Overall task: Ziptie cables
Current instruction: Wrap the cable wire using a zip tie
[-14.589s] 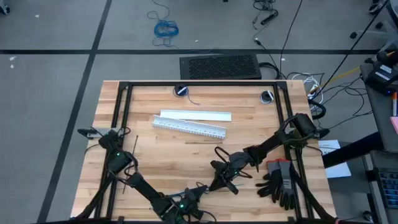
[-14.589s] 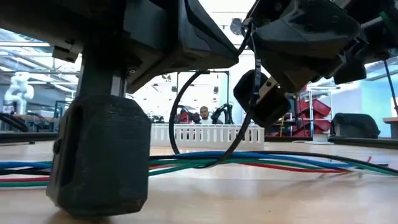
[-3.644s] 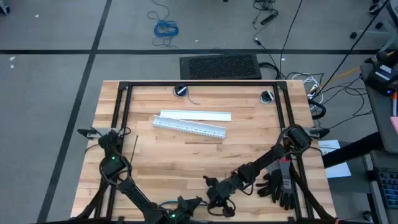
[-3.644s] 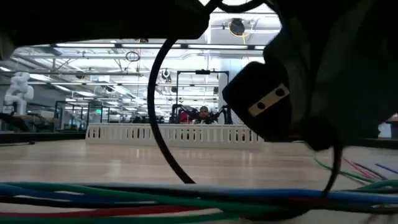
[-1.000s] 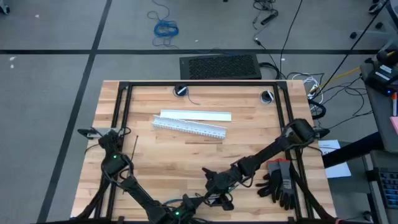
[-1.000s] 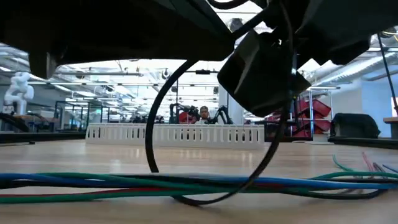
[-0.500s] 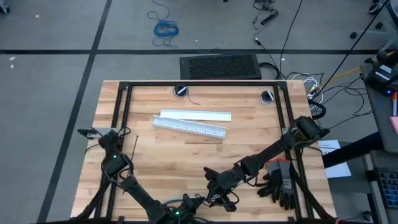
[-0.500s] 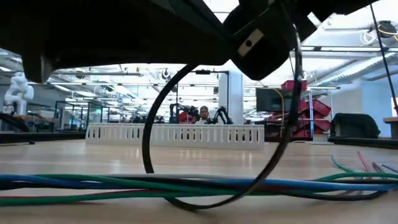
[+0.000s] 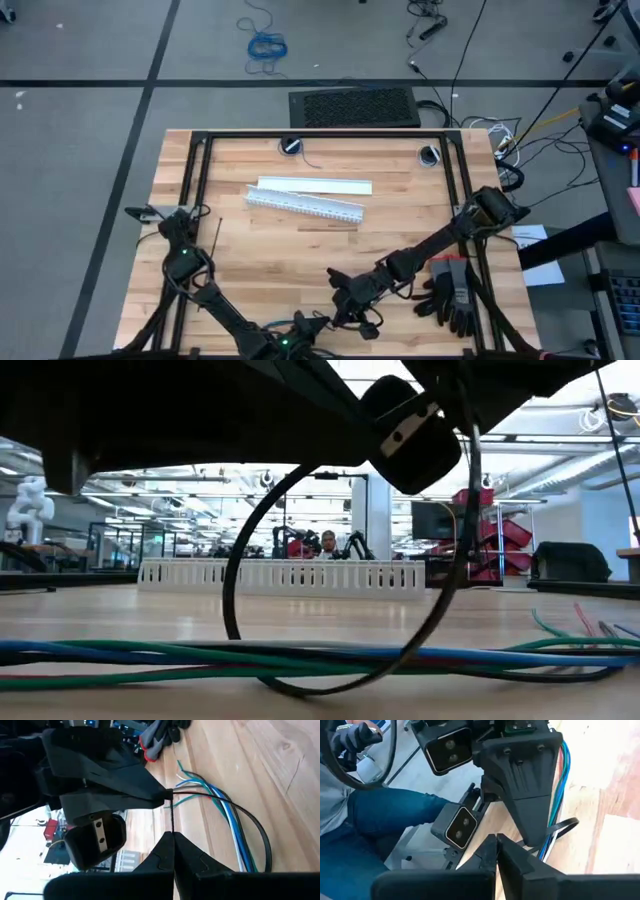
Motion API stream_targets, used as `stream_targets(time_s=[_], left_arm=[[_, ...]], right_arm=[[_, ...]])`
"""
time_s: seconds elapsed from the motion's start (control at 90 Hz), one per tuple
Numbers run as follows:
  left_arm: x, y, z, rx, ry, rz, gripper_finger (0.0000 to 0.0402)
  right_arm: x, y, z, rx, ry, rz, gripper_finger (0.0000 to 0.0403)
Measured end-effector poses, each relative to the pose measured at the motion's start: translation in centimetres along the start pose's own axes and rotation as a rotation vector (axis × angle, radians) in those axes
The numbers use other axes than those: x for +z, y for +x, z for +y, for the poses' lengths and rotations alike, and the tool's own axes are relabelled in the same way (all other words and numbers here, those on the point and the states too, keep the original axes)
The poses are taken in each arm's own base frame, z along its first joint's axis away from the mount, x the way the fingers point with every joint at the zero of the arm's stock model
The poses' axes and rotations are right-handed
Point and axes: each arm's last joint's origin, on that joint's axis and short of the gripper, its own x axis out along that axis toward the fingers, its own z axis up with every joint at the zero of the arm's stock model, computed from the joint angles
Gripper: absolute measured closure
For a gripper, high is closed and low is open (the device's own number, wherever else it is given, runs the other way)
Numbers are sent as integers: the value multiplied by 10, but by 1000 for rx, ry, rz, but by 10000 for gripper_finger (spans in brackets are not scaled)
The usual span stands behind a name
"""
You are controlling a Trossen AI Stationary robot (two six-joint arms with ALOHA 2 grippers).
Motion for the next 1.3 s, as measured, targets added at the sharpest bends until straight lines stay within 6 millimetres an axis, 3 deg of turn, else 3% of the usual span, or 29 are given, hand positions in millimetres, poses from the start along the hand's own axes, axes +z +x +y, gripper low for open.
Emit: stream_targets(time_s=[0.478,1.078,1.156,1.3], left_arm=[[-2,-5,-4,-43,-21,-10,402],[-30,-5,-22,-98,-107,31,402],[-37,-6,-24,-97,-179,69,402],[-53,-7,-22,-37,-468,152,402]], right_arm=[[13,-12,-16,-143,-63,-65,403],[26,-31,-29,-432,-163,-120,403],[27,-31,-31,-456,-164,-127,403],[23,-28,-30,-464,-163,-109,403]])
